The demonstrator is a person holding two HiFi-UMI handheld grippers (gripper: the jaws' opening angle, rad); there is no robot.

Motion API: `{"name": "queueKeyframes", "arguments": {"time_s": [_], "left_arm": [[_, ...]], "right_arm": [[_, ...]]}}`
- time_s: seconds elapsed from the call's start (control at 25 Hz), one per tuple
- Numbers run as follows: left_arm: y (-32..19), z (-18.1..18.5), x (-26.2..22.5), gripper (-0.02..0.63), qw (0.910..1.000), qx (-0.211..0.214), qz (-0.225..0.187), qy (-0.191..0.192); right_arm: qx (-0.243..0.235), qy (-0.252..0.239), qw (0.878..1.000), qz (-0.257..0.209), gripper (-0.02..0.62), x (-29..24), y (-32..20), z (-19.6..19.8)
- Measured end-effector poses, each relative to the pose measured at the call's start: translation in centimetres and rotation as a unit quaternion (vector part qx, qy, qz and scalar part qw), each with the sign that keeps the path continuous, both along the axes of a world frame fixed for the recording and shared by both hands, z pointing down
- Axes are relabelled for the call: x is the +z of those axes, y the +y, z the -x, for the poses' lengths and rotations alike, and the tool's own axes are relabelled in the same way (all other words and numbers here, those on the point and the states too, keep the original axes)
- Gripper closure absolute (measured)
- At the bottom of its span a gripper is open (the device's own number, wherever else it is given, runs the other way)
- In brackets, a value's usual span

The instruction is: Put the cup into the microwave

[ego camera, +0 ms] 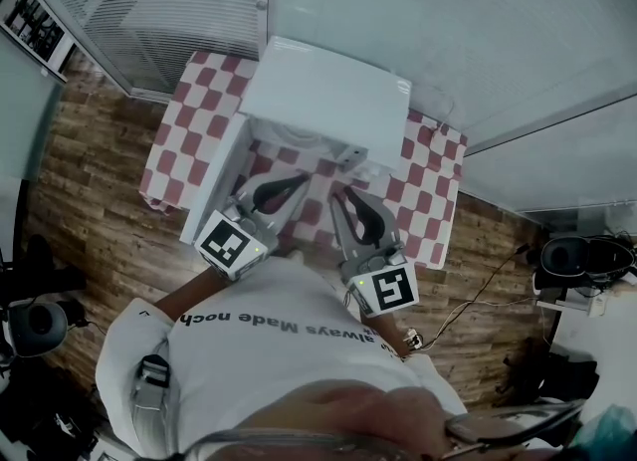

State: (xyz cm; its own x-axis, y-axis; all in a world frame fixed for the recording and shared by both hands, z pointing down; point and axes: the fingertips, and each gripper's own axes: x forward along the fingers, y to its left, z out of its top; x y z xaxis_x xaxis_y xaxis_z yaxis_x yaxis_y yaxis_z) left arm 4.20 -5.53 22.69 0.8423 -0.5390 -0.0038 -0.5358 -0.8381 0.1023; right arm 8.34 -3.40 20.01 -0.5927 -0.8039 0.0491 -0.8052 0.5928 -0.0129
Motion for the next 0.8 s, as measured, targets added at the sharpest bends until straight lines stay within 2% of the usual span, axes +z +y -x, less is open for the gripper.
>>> {"name": "queueKeyframes", "arguments": {"time_s": [0.8], "left_arm": [[-0.49, 0.62, 0.65, 0.603, 0.9999, -0.001, 0.01, 0.009]], "right_arm": [[0.004, 0.015, 1.0, 0.001, 0.525, 0.98, -0.9, 0.15]]}}
